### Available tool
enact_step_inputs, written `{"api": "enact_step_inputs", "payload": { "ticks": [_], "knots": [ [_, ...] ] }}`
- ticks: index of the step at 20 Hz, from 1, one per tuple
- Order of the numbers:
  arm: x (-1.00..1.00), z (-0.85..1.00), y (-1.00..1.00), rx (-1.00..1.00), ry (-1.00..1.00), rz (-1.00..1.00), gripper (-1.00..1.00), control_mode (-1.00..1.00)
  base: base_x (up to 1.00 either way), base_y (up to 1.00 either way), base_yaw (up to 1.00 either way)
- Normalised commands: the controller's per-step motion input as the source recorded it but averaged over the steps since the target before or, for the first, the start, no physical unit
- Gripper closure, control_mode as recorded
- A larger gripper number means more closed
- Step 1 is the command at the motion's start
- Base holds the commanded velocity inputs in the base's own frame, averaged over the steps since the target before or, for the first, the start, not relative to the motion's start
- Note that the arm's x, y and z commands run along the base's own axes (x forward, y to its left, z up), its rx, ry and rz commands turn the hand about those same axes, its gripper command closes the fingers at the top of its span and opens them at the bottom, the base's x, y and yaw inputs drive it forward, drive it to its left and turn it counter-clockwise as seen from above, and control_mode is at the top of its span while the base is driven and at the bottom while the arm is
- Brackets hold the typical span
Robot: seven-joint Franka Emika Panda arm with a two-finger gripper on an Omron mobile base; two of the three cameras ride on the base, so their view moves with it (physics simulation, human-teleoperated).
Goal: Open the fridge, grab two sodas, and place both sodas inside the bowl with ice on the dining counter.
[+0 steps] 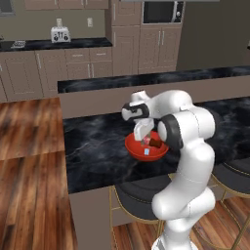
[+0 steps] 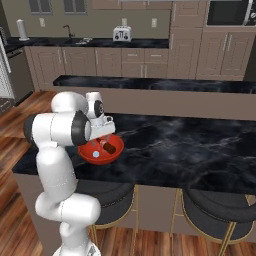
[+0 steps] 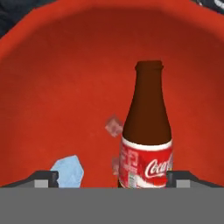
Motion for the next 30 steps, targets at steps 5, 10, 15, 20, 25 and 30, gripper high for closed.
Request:
{"api": "enact_step_inputs", "payload": {
  "ticks": [5, 10, 15, 20, 25, 30],
  "knots": [
    [-0.65, 0.45, 0.00, 0.06, -0.12, 0.00, -1.00, -1.00, 0.00, 0.00, 0.00],
    [-0.75, 0.59, 0.04, 0.05, -0.13, 0.00, -1.00, -1.00, 0.00, 0.00, 0.00],
    [-0.85, 0.65, 0.03, 0.10, -0.14, -0.06, -1.00, -1.00, 0.00, 0.00, 0.00],
    [-0.95, 0.48, 0.04, 0.11, -0.10, -0.17, -1.00, -1.00, 0.00, 0.00, 0.00],
    [-0.99, 0.35, -0.02, 0.09, -0.06, -0.22, -1.00, -1.00, 0.00, 0.00, 0.00],
    [-0.93, 0.08, -0.37, 0.06, -0.09, -0.21, -1.00, -1.00, 0.00, 0.00, 0.00]
  ]
}}
